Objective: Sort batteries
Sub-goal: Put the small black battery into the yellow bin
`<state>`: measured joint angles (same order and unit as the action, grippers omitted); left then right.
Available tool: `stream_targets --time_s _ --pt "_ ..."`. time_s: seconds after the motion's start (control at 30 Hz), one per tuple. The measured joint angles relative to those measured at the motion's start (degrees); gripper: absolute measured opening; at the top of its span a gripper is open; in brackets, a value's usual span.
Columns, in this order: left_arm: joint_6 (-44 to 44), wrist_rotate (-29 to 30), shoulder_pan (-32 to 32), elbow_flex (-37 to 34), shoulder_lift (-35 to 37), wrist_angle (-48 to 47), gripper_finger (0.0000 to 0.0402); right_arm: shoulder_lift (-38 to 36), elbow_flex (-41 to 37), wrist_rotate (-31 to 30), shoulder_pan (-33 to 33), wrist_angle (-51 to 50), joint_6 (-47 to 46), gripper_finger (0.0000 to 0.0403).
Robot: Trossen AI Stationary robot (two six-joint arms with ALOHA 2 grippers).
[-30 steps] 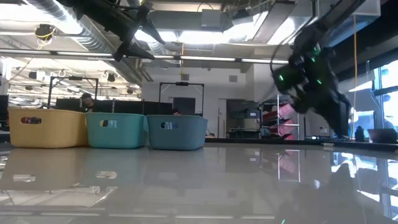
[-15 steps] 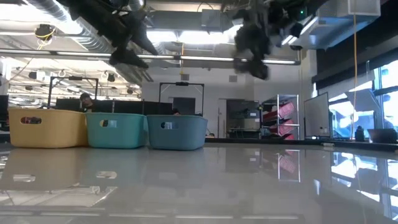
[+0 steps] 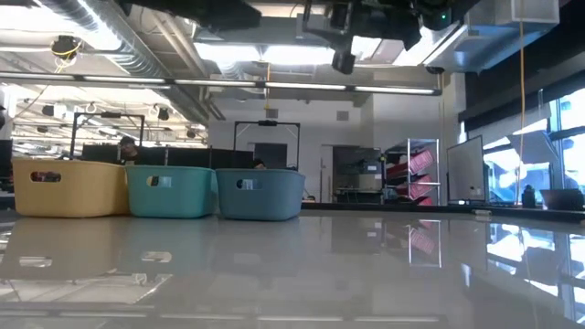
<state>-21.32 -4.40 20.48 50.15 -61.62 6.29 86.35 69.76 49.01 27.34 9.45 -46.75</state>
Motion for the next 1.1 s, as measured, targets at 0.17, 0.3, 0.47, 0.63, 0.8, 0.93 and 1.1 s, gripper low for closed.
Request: stream_targets --time_s 0.17,0.3,0.47,0.63,0.8,0.93,1.1 --pt "7.8 -2.2 -0.5 0.0 -4.2 9.7 0.0272 0.0 0.0 -3.0 0.0 2.8 -2.6 0.0197" --pt "9.9 -4.1 -2.0 0.0 -8.2 15.2 0.0272 0.1 0.0 -4.7 0.0 4.3 -2.9 0.0197" --pt "8.9 -4.2 -3.6 0.0 -11.4 21.3 0.0272 0.1 0.0 -5.5 0.0 4.3 -2.8 0.0198" --pt "8.5 -4.2 -3.5 0.0 -12.0 23.3 0.0272 0.0 0.0 -5.5 0.0 4.2 -2.7 0.0198" --pt "8.2 -4.2 -3.5 0.0 -12.5 23.7 0.0272 0.0 0.0 -6.3 0.0 4.6 -2.5 0.0198" --pt "8.3 -4.2 -3.5 0.3 -15.0 26.2 0.0272 0.8 0.0 -6.0 0.0 7.2 -3.1 0.0198" --pt "9.2 -4.0 -3.5 1.9 -17.2 26.4 0.0272 1.0 0.0 -5.3 0.0 7.4 -3.8 0.0198"
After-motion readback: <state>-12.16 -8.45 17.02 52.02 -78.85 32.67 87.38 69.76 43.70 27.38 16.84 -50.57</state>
